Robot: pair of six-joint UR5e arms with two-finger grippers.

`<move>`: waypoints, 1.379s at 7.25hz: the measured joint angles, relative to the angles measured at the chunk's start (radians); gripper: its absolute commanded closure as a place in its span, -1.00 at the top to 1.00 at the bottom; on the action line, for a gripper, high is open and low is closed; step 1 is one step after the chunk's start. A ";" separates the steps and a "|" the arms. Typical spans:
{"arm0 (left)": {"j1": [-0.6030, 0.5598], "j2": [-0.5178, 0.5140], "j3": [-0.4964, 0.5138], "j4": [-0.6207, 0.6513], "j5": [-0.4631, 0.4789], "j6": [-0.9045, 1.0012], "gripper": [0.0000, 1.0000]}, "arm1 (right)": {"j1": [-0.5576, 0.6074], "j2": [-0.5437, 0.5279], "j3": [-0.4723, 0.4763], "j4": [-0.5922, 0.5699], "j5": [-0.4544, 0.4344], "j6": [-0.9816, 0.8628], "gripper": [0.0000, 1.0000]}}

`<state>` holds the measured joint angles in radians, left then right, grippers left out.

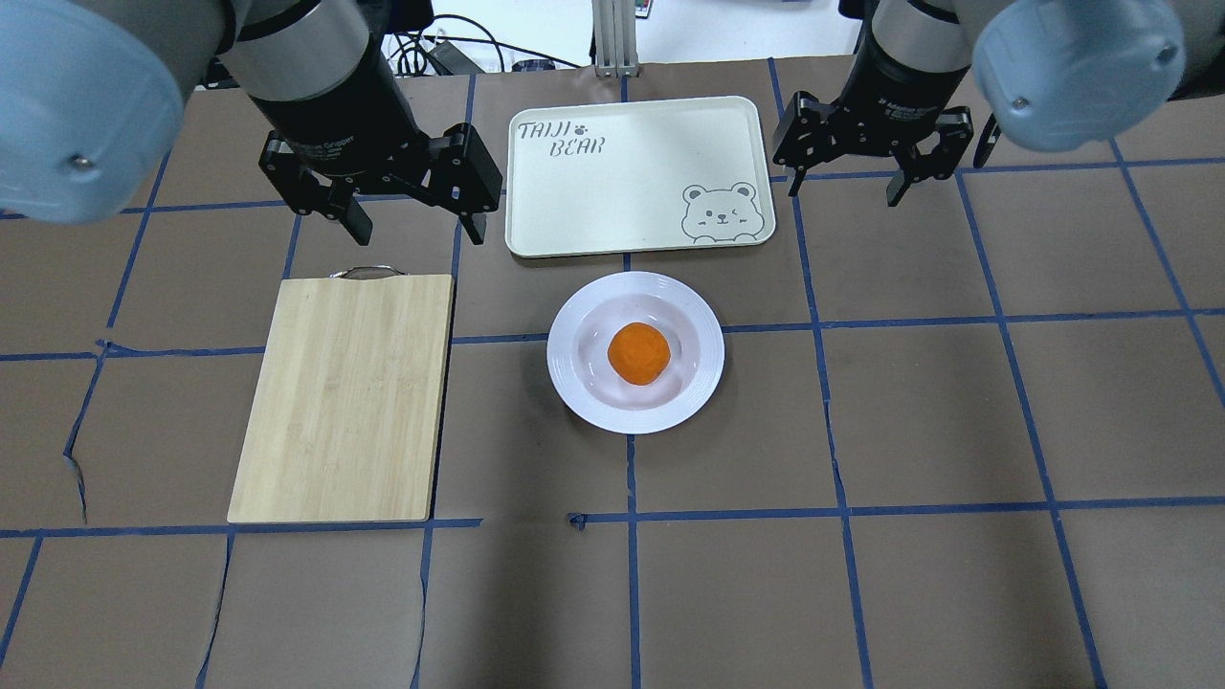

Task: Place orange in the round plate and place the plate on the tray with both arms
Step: 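Open the left gripper and lift it away while the right arm reaches toward the bowl, then lower the right gripper and grip the rim of the white bowl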

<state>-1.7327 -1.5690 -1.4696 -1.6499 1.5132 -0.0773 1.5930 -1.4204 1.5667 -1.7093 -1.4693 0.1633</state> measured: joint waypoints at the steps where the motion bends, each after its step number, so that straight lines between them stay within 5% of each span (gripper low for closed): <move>1: 0.006 0.014 -0.011 0.038 0.007 0.012 1.00 | -0.002 0.005 0.088 -0.088 0.044 0.013 1.00; 4: 0.043 0.020 -0.121 0.227 0.022 0.048 1.00 | -0.004 0.041 0.356 -0.440 0.201 0.021 1.00; 10: 0.055 0.018 -0.114 0.130 0.068 0.052 1.00 | -0.001 0.208 0.485 -0.681 0.382 0.022 1.00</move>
<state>-1.6775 -1.5510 -1.5837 -1.5195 1.5811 -0.0256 1.5922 -1.2122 2.0520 -2.3905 -1.0871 0.1850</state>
